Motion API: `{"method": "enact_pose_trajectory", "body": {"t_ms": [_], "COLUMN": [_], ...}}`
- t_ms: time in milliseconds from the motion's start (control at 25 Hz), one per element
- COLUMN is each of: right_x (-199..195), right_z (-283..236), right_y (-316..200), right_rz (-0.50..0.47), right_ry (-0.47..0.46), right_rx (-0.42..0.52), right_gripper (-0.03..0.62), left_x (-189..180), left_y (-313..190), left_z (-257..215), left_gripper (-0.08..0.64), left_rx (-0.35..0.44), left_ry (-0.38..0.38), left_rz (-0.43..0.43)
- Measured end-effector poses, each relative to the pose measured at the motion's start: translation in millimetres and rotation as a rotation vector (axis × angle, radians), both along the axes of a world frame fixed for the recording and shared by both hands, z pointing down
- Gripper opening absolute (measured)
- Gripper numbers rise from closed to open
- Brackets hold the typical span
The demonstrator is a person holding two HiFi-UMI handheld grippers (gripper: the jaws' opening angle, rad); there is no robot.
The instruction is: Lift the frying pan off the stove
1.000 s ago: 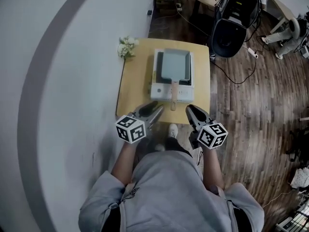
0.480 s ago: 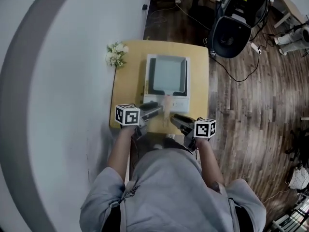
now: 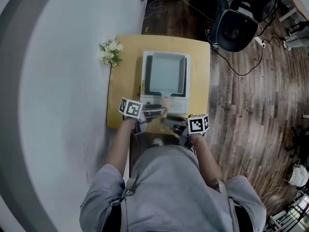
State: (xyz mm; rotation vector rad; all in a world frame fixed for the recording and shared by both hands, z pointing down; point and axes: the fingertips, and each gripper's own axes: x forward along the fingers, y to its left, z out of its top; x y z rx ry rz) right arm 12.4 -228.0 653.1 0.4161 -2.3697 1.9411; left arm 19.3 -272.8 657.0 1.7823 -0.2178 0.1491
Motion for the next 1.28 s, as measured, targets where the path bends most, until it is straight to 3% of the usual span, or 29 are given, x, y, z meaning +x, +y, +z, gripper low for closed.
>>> {"method": "enact_pose_trajectory", "body": {"t_ms": [200, 400, 600, 1080, 1280], "right_x": [-10.0, -12.9, -10.3, -6.5, -6.1], "right_z": [0.9, 0.2, -1.0, -3.8, -15.9], "right_y": [4.4, 2.7, 2.5, 4.7, 8.3], "right_rz": [-0.048, -0.033, -0.021, -0.033, -0.042], "right_ry": [-0.041, -0.095, -0.105, -0.034, -0.021], "right_rx": [-0.034, -0.076, -0.092, -0.02, 0.051], "right_gripper": [0.162, 0.135, 0.118, 0.116, 0.112], "left_x": [13.5, 20.1, 27.6, 27.5, 26.3], "left_y": [-4.6, -10.2, -8.7, -10.1, -7.6], "left_z": [4.2, 8.9, 2.8, -0.9, -18.6], "left_gripper": [0.192, 0.188, 0.15, 0.133, 0.129], "left_rx": [-0.065, -0.081, -0.173, -0.078, 0.008], "left_ry": [0.067, 0.105, 0.151, 0.138, 0.136], "left_rz": [0.025, 0.042, 0.011, -0.055, -0.069]}}
